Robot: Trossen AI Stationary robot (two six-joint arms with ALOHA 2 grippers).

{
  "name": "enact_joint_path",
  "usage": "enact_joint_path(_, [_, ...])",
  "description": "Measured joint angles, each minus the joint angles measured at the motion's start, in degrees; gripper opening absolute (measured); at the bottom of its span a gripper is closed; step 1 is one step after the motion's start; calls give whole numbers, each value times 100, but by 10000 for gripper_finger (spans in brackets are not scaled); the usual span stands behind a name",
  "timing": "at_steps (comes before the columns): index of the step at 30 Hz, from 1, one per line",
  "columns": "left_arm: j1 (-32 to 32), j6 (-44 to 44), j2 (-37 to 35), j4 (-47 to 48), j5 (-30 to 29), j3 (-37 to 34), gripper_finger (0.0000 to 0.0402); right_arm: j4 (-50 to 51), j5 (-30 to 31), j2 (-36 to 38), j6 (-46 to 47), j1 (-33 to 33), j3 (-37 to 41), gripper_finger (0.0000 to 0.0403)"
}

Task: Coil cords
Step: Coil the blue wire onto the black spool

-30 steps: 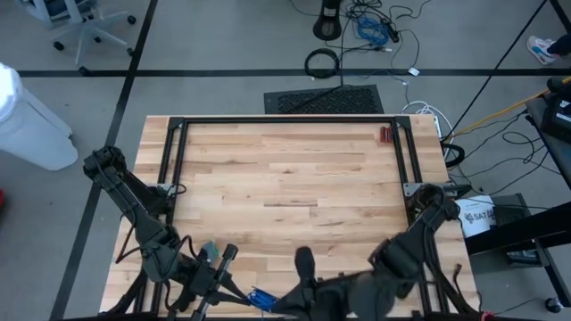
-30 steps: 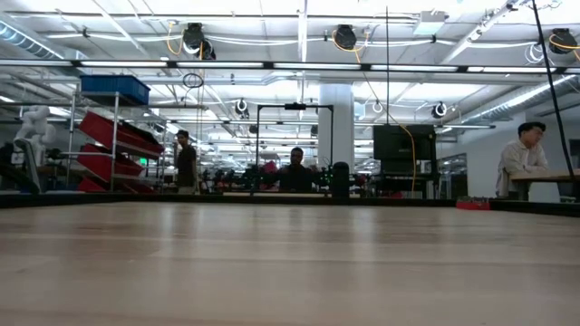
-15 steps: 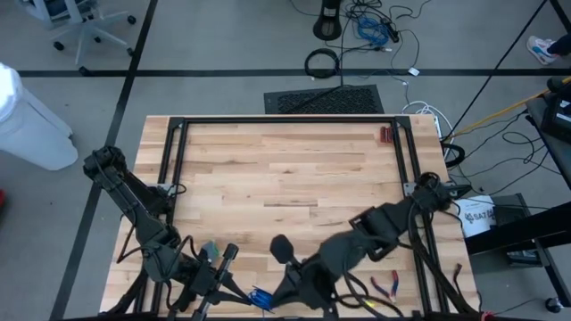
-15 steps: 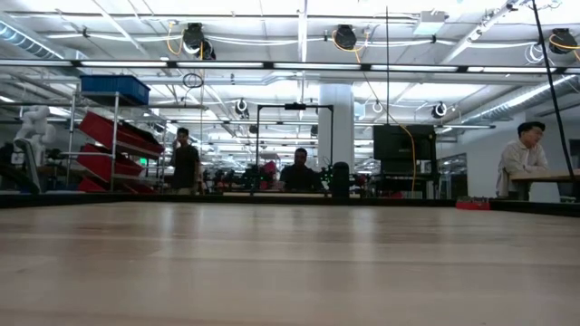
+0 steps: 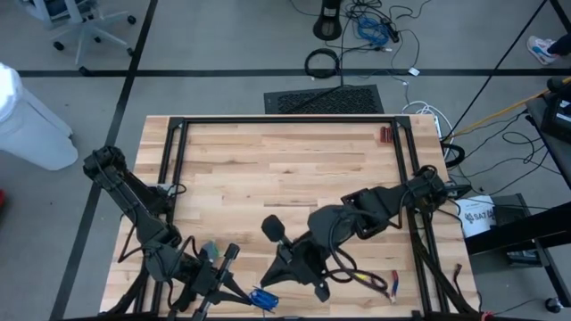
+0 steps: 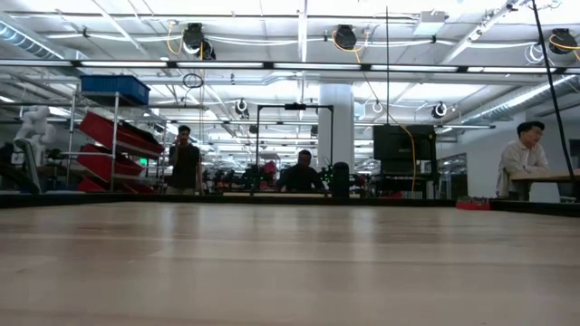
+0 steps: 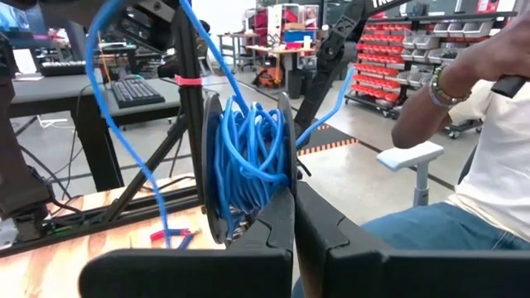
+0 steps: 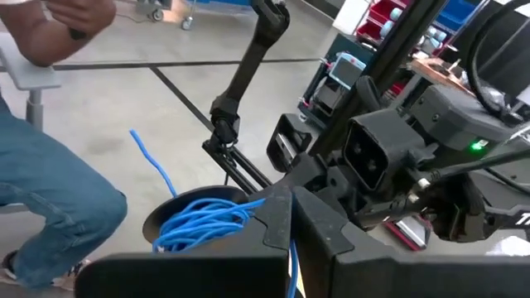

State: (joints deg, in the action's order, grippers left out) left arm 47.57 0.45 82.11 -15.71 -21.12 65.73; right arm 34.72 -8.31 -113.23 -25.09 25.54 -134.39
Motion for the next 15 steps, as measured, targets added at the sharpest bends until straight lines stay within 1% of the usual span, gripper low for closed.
enact_joint_path(2, [0,8,0,-1,-1,0,0,-67,-97,4,-25,-39,0,0])
enact_joint_path(9, [-81,26,0,-15,4,0,0,-329,-142,-30,-67,-157,4,0])
enact_joint_path(11, [-111,30,5,12,15,0,0,-348,-285,-35,-69,-182,7,0])
enact_joint_path(15, [-111,33,17,23,131,0,0,-262,-315,-35,3,-186,7,0])
